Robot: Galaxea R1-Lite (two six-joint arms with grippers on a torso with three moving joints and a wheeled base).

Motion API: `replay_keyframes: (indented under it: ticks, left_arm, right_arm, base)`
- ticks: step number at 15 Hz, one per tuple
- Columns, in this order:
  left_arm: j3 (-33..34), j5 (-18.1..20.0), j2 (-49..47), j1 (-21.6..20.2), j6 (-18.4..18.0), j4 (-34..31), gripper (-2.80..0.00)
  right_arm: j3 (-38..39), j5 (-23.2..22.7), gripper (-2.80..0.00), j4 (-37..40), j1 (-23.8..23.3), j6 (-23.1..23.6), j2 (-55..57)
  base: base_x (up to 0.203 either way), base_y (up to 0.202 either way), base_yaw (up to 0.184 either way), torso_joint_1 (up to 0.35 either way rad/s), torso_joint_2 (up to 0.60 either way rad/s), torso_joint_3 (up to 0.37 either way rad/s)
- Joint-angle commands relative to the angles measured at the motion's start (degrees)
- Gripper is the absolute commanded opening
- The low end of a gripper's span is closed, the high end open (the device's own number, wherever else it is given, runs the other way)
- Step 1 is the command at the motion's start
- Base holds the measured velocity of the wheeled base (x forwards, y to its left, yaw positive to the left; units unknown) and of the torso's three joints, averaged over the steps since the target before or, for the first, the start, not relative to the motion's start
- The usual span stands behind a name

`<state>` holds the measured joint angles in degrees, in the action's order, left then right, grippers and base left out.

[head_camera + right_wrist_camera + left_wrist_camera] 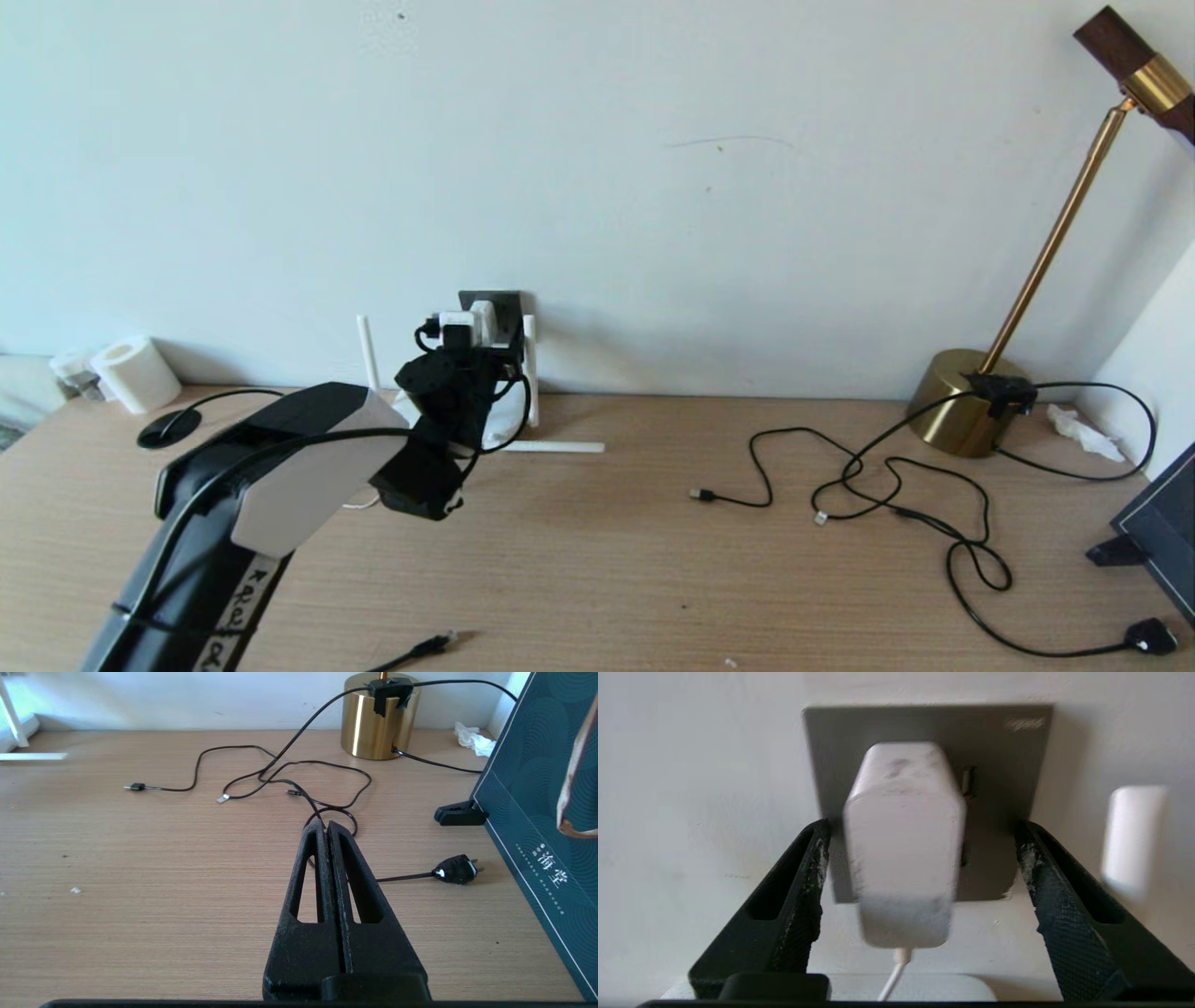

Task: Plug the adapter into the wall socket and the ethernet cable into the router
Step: Plug plug into socket, then pick up cable

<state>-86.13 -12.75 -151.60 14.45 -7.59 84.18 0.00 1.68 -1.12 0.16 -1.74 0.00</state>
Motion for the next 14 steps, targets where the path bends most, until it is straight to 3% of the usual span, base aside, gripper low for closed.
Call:
replay_keyframes:
  ticks: [1,8,14]
  left_arm:
    - [2.80,-0.25,1.87,-0.60,-0.05,1.42,0.00]
    - [8.43,-0.09,7.42,-1.30,0.30,2.50,0.00]
    - [16.35,0.25,14.32,1.55,0.30,3.48,0.00]
  right_arm:
    - [0.00,0.07,-2.80,-0.02,0.02,-0.02,0.00]
    - [0.00,0.00,-2.80,0.00,0.02,-0.01,0.01]
    - [0.00,0.08,-2.80,-0.02,0.02,-0.02,0.09]
  base:
    - [0.000,0.000,0.000,0.000,0.00,0.000]
    - [0.000,0.000,0.000,0.000,0.00,0.000]
    - [0.000,0.000,0.000,0.000,0.00,0.000]
